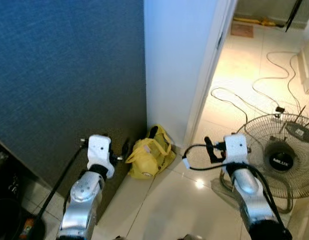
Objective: Clean up the room
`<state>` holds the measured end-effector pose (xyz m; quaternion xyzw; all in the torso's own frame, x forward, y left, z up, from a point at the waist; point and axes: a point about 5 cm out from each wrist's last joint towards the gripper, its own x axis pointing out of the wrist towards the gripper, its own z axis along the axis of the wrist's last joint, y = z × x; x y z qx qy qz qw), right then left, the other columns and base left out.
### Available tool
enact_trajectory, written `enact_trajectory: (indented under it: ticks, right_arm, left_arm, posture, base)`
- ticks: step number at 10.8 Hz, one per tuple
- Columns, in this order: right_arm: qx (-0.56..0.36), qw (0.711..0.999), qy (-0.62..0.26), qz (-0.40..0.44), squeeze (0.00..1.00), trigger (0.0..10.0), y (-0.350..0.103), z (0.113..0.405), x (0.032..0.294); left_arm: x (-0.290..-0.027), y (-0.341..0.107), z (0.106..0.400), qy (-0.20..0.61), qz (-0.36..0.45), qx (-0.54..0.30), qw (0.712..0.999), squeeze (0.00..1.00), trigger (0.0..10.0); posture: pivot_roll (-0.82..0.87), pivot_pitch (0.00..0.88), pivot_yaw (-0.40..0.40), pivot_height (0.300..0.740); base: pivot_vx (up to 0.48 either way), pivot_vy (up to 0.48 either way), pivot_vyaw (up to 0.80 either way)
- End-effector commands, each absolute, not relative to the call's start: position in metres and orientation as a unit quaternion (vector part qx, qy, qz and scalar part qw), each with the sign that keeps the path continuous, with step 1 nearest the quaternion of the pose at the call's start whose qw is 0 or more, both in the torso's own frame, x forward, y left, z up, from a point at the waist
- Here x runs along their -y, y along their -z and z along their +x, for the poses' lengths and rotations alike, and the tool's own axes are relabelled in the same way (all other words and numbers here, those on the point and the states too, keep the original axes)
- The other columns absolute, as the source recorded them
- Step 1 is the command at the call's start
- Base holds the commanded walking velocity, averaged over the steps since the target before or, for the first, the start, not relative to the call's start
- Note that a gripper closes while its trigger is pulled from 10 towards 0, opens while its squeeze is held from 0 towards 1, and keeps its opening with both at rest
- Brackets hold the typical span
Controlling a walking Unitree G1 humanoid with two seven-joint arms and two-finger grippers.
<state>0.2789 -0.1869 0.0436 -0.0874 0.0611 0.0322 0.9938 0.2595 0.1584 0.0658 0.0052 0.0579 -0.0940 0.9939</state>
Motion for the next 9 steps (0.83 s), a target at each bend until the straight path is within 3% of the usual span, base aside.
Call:
enact_trajectory:
  ticks: [1,9]
  right_arm:
    - [-0.046,0.996,-0.030,-0.075,0.01,10.0,-0.0497,0.2798,0.1872]
    - [-0.064,0.996,-0.026,-0.059,0.00,10.0,-0.0473,0.2807,0.1881]
  left_arm:
    - [-0.1570,-0.0629,0.2563,0.094,-0.002,-0.065,0.993,0.00,10.0]
    - [-0.1506,-0.0627,0.2593,0.104,-0.003,-0.063,0.993,0.00,10.0]
  posture:
    - [-0.13,0.000,0.045,0.736]
    - [-0.13,0.000,0.043,0.736]
  base:
    - [0.000,0.000,0.00]
    - [0.000,0.000,0.00]
